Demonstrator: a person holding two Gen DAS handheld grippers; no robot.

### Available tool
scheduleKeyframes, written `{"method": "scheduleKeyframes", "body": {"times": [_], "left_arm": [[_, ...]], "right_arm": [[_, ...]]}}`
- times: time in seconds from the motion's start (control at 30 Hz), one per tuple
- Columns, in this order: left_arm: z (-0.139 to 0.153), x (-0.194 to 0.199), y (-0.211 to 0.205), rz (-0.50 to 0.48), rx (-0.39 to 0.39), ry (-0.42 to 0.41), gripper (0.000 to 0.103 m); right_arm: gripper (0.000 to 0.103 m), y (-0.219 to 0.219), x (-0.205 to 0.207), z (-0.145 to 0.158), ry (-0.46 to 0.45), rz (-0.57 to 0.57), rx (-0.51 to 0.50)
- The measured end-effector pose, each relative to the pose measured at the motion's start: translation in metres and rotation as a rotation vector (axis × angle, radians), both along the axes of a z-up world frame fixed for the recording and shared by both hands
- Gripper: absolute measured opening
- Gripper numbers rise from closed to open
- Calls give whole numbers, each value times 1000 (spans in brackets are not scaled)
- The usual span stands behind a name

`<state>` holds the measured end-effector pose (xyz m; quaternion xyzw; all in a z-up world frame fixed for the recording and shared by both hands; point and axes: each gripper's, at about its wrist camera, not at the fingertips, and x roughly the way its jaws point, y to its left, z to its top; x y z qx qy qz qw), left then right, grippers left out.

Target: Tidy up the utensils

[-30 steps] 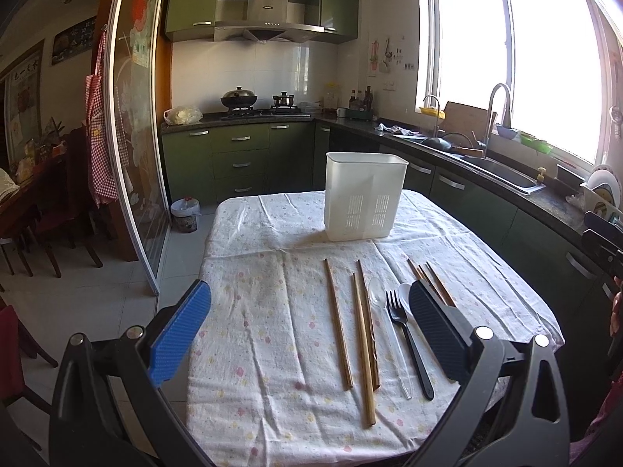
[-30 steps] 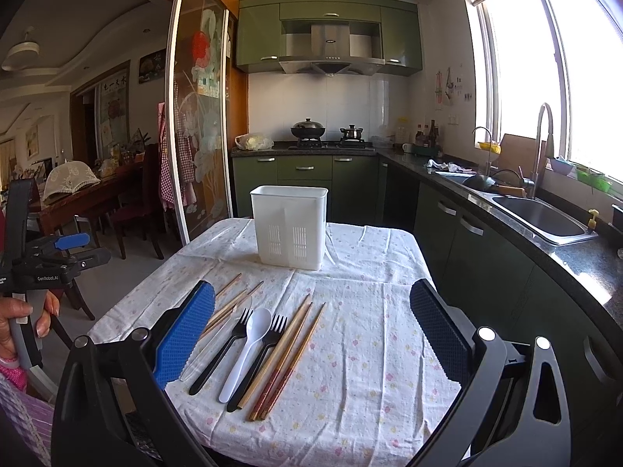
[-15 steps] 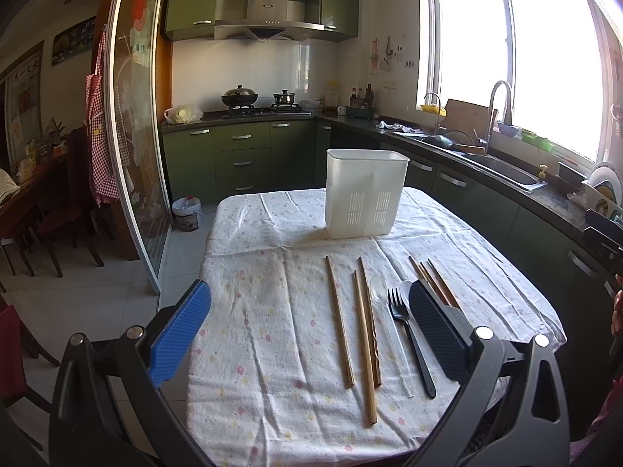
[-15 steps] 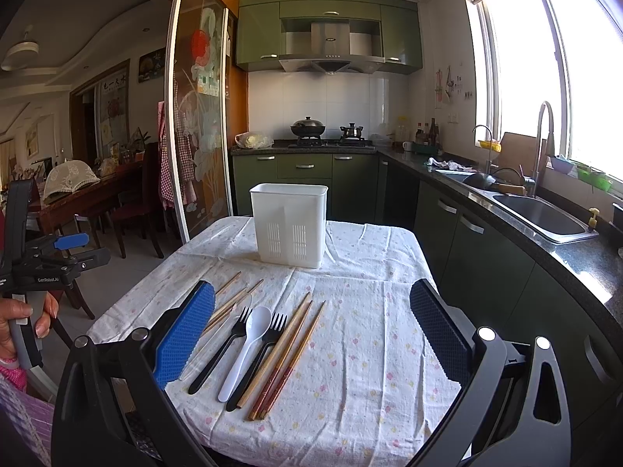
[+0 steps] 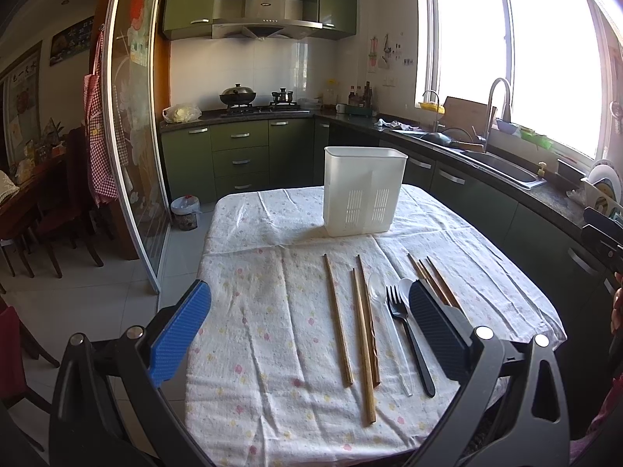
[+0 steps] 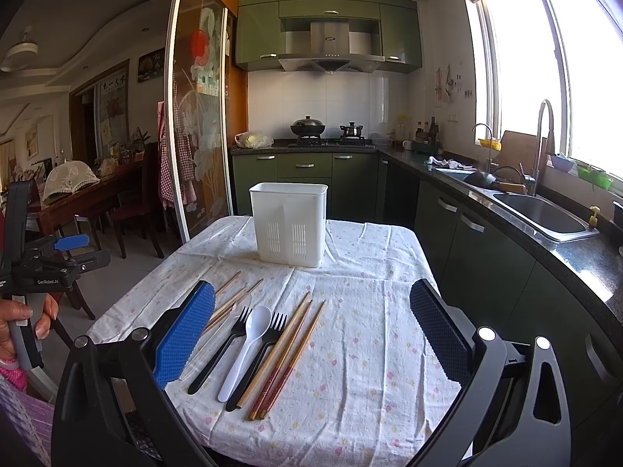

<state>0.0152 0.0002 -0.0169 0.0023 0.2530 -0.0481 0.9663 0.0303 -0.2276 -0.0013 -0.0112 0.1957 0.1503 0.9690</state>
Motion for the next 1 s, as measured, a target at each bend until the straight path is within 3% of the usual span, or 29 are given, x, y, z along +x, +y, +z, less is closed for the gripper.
{"method": "scheduleKeyframes", "body": {"times": [0.73, 0.9, 1.0], "left_arm": [[-2, 0, -1, -8, 0, 6, 97], [1, 12, -12, -80, 9, 79, 97], [3, 33, -20, -154, -46, 207, 97]], "right_arm": [[99, 2, 3, -5, 11, 0, 0], [99, -4, 20, -15, 100, 23, 66], [99, -15, 42, -22, 257, 40, 180]]}}
